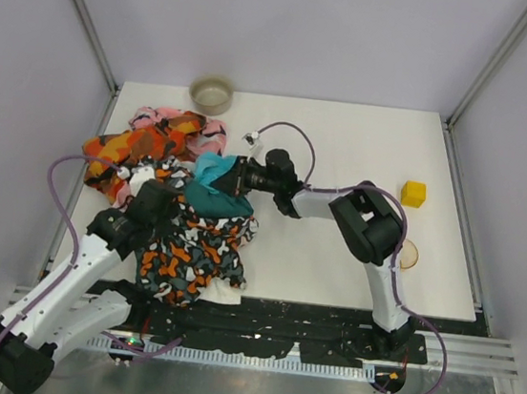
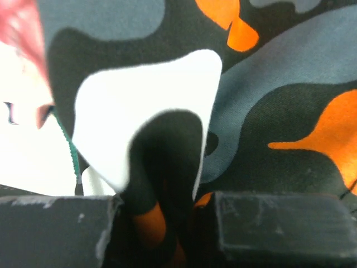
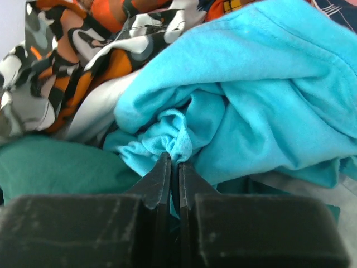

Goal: Pick out a specific cloth from the pile

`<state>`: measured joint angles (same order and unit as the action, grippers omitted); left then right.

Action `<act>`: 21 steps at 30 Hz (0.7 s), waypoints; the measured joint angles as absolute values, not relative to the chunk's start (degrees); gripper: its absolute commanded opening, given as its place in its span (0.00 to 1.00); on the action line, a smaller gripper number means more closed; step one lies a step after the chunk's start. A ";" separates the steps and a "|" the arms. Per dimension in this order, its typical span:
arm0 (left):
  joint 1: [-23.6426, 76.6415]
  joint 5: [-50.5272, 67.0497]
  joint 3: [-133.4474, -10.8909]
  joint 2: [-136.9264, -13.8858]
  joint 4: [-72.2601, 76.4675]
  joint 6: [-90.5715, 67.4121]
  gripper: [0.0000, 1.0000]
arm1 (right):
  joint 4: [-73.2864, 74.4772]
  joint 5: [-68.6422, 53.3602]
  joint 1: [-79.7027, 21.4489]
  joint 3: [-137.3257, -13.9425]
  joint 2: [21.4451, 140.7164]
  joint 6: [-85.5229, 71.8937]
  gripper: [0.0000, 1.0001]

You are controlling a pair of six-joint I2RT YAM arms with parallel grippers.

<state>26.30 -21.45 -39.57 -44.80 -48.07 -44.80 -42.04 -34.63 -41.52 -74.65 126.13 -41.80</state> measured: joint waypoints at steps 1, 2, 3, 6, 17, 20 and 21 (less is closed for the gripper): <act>26.04 -22.83 -41.47 -46.09 -49.23 -44.93 0.03 | -41.23 -34.44 -41.50 -74.11 125.14 -41.28 0.05; 25.61 -24.29 -43.59 -47.44 -50.35 -45.08 0.07 | -39.94 -33.80 -41.50 -73.54 123.63 -40.45 0.06; 24.84 -25.71 -45.91 -48.75 -51.48 -45.19 0.13 | -37.54 -32.77 -41.50 -73.25 121.67 -39.03 0.05; 20.51 -28.67 -52.40 -52.34 -53.47 -45.41 0.27 | -29.17 -26.20 -41.52 -73.63 114.17 -33.47 0.05; -1.74 -29.30 -71.18 -77.80 -53.98 -42.98 0.22 | -8.16 6.20 -41.54 -84.73 89.65 -11.33 0.05; -3.73 -28.75 -78.54 -87.83 -57.34 -42.30 0.23 | -4.34 10.90 -40.18 -89.54 87.55 -7.09 0.05; -4.14 -28.80 -81.10 -91.11 -58.52 -42.00 0.26 | -2.44 12.27 -39.35 -92.29 87.22 -5.80 0.05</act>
<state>-4.14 -28.80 -81.10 -91.11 -58.52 -42.00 -2.44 12.27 -39.35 -92.29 87.22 -5.80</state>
